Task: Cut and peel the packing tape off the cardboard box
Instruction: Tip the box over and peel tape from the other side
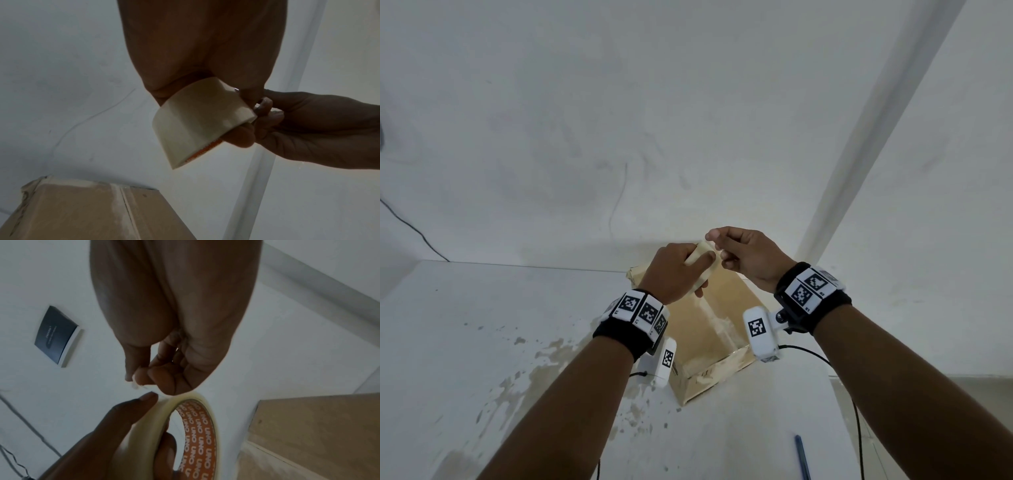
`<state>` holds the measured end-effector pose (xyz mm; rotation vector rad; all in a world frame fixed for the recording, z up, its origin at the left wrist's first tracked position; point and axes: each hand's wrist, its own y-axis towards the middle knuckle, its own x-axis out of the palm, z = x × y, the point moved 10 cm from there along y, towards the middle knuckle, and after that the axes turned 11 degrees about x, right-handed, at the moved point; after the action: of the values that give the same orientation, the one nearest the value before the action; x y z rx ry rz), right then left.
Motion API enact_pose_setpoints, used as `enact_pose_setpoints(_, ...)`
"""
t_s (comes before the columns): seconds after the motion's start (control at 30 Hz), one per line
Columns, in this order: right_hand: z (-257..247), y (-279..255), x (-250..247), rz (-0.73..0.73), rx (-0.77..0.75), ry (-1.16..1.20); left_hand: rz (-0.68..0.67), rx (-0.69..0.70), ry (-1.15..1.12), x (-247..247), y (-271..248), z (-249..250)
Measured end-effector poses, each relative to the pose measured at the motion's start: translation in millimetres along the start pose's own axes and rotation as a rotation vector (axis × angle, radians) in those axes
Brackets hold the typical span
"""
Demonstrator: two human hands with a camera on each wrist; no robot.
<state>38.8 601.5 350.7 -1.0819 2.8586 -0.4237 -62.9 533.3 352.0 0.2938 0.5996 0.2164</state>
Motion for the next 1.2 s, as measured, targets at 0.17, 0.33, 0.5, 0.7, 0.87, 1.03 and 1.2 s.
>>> enact_pose_setpoints(0.17, -7, -4, 1, 0.018, -0.058, 0.002, 0.021, -0.013, 0.005, -3, 0, 0)
enact_pose_setpoints(0.33, -14, -8, 0, 0.055, -0.125, -0.019, 0.031, -0.031, 0.013, -5, 0, -1)
enact_pose_setpoints(0.5, -15, -9, 0, 0.071, -0.120, 0.005, 0.044, -0.047, 0.018, -5, 0, -2)
enact_pose_setpoints(0.7, -12, -9, -1, 0.113, -0.114, 0.018, 0.066, -0.054, 0.021, -7, 0, 2)
enact_pose_setpoints(0.87, -15, -13, 2, 0.104, -0.113, -0.052, 0.068, -0.066, 0.020, -8, 0, 0)
enact_pose_setpoints(1.03, -16, -16, -1, 0.139, -0.124, -0.112, 0.076, -0.060, 0.040, -8, -2, 0)
enact_pose_setpoints(1.2, -15, -16, 2, 0.140, -0.124, -0.122, 0.128, -0.041, 0.041, -8, -1, 7)
